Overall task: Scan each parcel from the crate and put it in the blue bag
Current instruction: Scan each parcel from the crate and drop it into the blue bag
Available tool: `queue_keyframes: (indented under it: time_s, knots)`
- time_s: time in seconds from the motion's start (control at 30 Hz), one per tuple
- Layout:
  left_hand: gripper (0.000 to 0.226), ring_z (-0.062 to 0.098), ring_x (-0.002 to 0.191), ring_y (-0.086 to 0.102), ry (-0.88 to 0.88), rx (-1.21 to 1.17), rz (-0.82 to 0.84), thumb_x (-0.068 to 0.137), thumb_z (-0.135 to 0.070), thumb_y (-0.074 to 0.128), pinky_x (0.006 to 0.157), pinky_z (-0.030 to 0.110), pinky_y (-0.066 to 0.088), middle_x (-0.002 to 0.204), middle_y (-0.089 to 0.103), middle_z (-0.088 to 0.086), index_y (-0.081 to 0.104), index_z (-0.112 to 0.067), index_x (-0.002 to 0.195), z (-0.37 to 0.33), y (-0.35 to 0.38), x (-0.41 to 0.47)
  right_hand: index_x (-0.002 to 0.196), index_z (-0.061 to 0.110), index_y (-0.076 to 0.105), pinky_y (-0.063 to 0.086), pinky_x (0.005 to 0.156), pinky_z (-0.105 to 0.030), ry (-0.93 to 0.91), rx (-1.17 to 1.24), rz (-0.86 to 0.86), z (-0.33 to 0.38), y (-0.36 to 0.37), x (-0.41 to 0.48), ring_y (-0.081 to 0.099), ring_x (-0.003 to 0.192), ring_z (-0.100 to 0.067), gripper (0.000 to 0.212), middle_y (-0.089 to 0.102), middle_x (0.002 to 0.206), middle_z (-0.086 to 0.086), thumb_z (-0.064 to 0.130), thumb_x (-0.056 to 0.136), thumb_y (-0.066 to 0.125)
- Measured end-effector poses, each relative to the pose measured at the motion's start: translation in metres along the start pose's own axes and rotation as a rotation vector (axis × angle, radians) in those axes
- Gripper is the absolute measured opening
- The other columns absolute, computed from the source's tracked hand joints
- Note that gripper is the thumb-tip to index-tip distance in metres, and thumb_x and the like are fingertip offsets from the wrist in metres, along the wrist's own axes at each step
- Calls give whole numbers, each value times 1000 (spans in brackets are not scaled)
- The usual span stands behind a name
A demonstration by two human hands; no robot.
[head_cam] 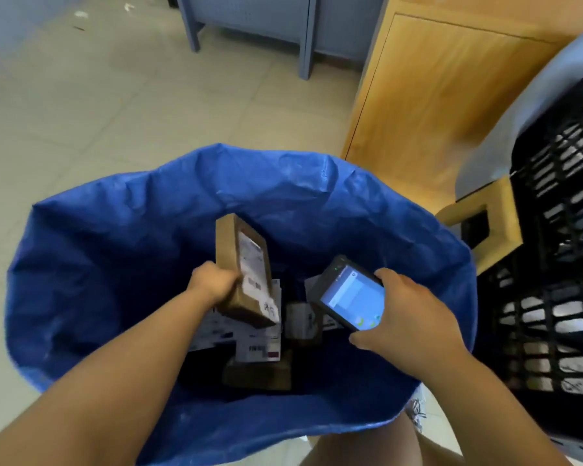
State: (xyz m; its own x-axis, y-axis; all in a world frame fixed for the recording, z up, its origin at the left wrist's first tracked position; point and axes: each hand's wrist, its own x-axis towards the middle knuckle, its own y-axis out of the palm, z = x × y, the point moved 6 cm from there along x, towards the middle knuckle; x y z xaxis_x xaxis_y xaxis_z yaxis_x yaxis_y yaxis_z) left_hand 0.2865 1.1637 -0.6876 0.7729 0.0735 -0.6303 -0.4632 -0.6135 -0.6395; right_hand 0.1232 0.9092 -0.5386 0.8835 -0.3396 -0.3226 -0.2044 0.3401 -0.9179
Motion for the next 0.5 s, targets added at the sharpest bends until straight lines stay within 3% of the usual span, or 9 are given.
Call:
queue_keyframes:
  time_s: [0.13, 0.27, 0.4, 0.5]
  knots:
    - [39, 19, 81, 61, 44, -153, 130, 83, -35, 70, 67, 30, 46, 96, 65, 4, 61, -8, 110, -17, 50, 11, 101, 27, 41, 37, 62, -31, 45, -14, 16, -12, 10, 17, 52, 87, -20, 64, 53, 98, 9, 50, 52, 75]
    - [39, 24, 97, 62, 36, -160, 273, 87, -28, 68, 89, 37, 49, 112, 66, 11, 58, -7, 117, -18, 105, 14, 99, 25, 39, 36, 62, -31, 95, -52, 27, -26, 14, 31, 53, 90, -22, 63, 53, 100, 6, 51, 54, 76]
    - [16, 16, 82, 57, 33, 2, 303, 90, -26, 64, 77, 31, 46, 105, 62, 7, 53, -16, 96, -5, 140, 21, 101, 25, 40, 35, 62, -31, 114, -56, 9, -37, 17, 40, 53, 91, -23, 64, 54, 102, 5, 50, 54, 76]
    - [24, 22, 96, 58, 83, 166, 269, 92, -26, 59, 85, 37, 47, 114, 58, 9, 52, -15, 112, 0, 152, 26, 103, 25, 40, 35, 63, -32, 117, -57, 7, -44, 20, 45, 52, 92, -22, 66, 54, 103, 5, 51, 53, 76]
